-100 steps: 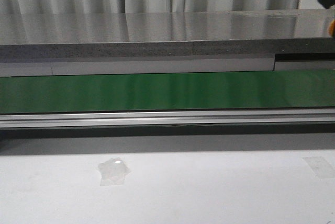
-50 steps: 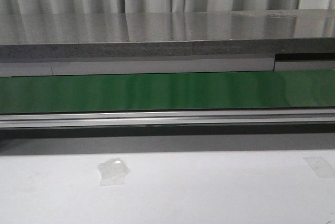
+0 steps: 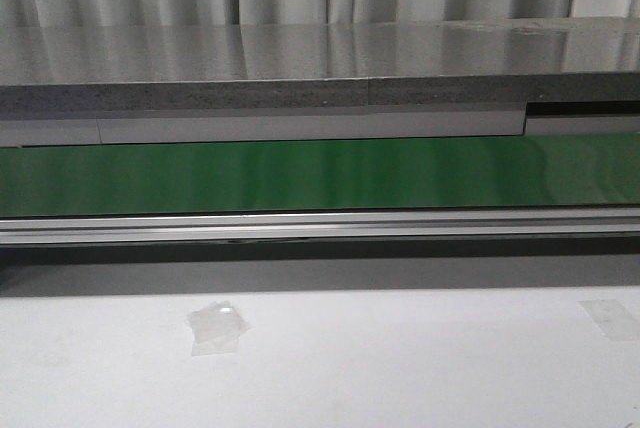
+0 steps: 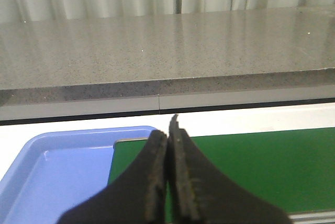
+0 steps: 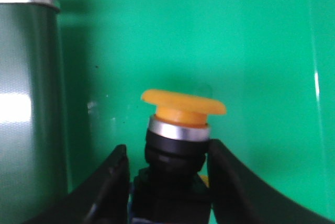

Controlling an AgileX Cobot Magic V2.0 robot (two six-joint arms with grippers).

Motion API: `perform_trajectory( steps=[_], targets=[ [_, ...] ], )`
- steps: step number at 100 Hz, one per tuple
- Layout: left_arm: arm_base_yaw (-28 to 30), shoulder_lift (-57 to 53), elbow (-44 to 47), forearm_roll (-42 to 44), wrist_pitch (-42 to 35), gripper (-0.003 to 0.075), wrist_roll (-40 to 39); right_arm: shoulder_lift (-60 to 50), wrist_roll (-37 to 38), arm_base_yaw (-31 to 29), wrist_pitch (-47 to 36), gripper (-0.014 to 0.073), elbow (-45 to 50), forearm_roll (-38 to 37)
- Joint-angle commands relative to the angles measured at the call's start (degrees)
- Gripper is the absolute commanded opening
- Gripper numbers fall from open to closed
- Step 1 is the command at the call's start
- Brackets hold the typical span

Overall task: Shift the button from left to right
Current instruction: 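Lift the push-button with the right gripper and carry it over the green bin, then lower the push-button into the green bin and open the right gripper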

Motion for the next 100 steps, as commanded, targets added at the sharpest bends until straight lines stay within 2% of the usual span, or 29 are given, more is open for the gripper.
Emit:
perform_trajectory(
  steps=[1,29,64,71,88,100],
  targets=[
    [-0.5,0.3,-1.6,-0.5,-4.9,-0.0020,0.0,-1.7,-0.5,-0.3,-2.7,0.0204,-2.1,-0.3],
    [-0.5,0.3,-1.6,-0.5,-4.9,-0.0020,0.0,-0.1,-0.5,-0.3,-2.8,0.0204,-2.0,3.6],
    [-0.5,0.3,-1.6,-0.5,-4.9,-0.0020,0.0,-0.1,-0.5,-0.3,-2.5,0.0212,-2.0,5.1],
    [-0.5,0.3,-1.6,-0.5,-4.9,-0.0020,0.0,-0.1,-0.5,-0.3,-2.5,0.0261,-2.0,5.8],
    [-0.5,0.3,-1.6,-0.5,-4.9,-0.0020,0.0,-0.1,-0.5,-0.3,-2.3,0.0471,-2.0,6.1],
    [-0.5,0.3,-1.6,-0.5,-4.9,-0.0020,0.0,-0.1,-0.5,-0.3,-2.3,0.0511,-2.0,6.1]
  ],
)
